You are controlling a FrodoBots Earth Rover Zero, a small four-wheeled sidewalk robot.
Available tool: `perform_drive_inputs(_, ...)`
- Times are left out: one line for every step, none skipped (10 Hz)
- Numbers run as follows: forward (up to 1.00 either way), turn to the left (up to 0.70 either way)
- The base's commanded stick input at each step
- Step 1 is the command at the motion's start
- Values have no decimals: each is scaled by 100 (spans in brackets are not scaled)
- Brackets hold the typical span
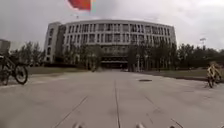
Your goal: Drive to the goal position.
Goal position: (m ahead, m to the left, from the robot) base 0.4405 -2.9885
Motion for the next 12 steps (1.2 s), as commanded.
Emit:
perform_drive_inputs(50, 0)
perform_drive_inputs(50, 0)
perform_drive_inputs(50, 0)
perform_drive_inputs(50, 0)
perform_drive_inputs(50, 0)
perform_drive_inputs(50, 0)
perform_drive_inputs(50, 0)
perform_drive_inputs(50, 0)
perform_drive_inputs(50, 0)
perform_drive_inputs(50, 0)
perform_drive_inputs(50, 0)
perform_drive_inputs(50, 0)
